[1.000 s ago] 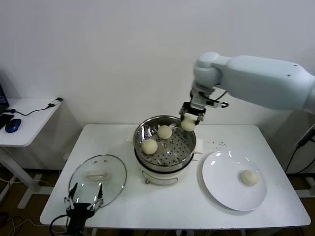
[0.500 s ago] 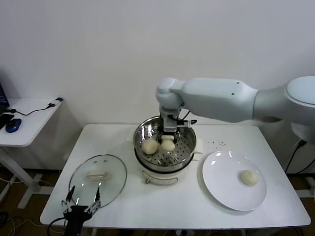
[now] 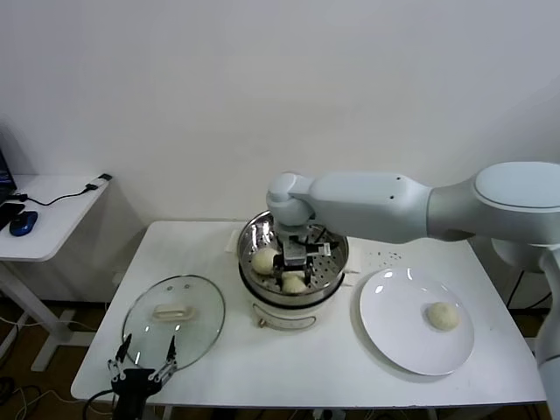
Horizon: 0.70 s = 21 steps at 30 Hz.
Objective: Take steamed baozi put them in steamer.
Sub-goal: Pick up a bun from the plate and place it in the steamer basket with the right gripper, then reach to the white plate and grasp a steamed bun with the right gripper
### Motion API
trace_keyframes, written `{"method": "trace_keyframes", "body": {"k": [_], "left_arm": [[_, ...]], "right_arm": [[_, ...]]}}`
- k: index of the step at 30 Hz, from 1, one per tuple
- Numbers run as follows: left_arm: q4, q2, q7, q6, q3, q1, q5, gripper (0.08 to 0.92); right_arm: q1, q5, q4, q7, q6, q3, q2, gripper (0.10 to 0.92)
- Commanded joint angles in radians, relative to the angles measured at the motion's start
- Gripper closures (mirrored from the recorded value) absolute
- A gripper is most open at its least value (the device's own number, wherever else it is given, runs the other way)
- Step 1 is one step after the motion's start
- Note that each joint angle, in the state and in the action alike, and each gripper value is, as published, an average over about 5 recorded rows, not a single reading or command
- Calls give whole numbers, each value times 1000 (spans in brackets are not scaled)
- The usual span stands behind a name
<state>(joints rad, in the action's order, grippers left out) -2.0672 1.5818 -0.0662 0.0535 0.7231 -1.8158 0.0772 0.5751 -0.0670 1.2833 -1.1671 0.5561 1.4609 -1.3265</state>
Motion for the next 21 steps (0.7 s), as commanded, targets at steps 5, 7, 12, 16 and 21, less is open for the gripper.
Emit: {"method": "trace_keyframes", "body": {"k": [5, 7, 12, 16, 21], "left_arm": [[-2, -1, 0, -1, -2, 1, 1, 177], [-3, -2, 0, -1, -3, 1, 2, 177], [-4, -4, 0, 0, -2, -1, 2, 177], [-9, -6, 0, 1, -1, -4, 3, 177], [-18, -6, -1, 0, -4, -9, 10, 177]], "right_arm": [[14, -23, 5, -20, 6, -31, 13, 230], [34, -19, 4, -21, 7, -43, 29, 209], [117, 58, -23, -14, -40, -54, 108, 203], [216, 196, -61, 103, -204, 39, 212, 203], [295, 400, -25, 235, -490, 173, 375, 203]]}}
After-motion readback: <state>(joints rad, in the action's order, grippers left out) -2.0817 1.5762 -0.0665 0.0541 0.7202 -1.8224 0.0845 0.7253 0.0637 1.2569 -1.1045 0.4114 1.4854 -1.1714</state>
